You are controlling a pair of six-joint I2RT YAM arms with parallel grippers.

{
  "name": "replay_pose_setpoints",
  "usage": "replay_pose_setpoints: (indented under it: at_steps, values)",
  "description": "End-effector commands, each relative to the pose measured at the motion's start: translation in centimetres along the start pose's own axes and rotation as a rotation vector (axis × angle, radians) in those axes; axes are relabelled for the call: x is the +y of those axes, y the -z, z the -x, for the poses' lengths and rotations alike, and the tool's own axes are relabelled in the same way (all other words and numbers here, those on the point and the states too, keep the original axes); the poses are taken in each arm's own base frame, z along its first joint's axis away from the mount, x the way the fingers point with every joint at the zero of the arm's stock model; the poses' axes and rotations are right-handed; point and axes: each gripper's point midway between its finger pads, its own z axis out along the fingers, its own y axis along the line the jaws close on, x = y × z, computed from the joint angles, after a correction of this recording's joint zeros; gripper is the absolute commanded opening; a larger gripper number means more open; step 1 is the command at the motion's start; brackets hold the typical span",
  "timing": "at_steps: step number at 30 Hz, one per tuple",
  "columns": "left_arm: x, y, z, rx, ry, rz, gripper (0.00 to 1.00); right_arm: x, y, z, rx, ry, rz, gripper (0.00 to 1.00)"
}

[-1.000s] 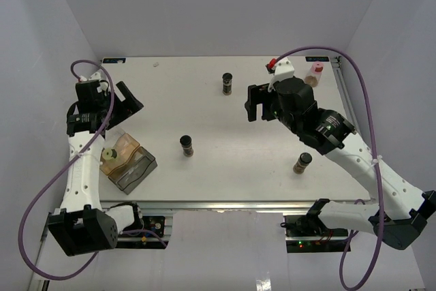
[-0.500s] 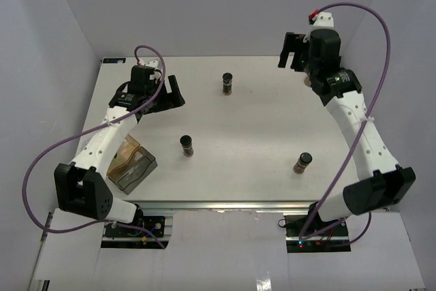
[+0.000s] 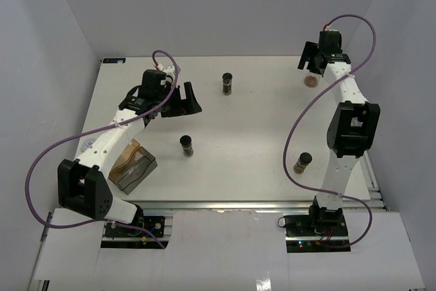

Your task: Organize the condiment bottles

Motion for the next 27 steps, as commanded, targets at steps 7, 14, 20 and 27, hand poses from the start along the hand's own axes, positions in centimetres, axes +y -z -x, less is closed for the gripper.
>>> replay_pose_setpoints:
  at_steps: [7,14,20,27]
  values:
    - [-1.8,1.0,-0.3,-0.026,-0.031,-0.105,0.98,-3.7,-4.6,2.3,-0.072,-0.036,-0.003,0.93]
    - [-1.0,0.9,-0.4,-0.028,-0.032,-0.068,0.98,-2.8,-7.2,2.4,-0.085,-0.005,0.044,0.94]
    - [-0.4,0.9,-0.2,-0.03,-0.037,-0.026,0.98,-3.2,-8.7,3.0,-0.104,0.024,0.02,0.96]
    - [0.2,0.7,-0.1,-0.023,-0.034,0.007,0.98,-3.2,-9.7,2.2,-0.097,0.035,0.019,0.82]
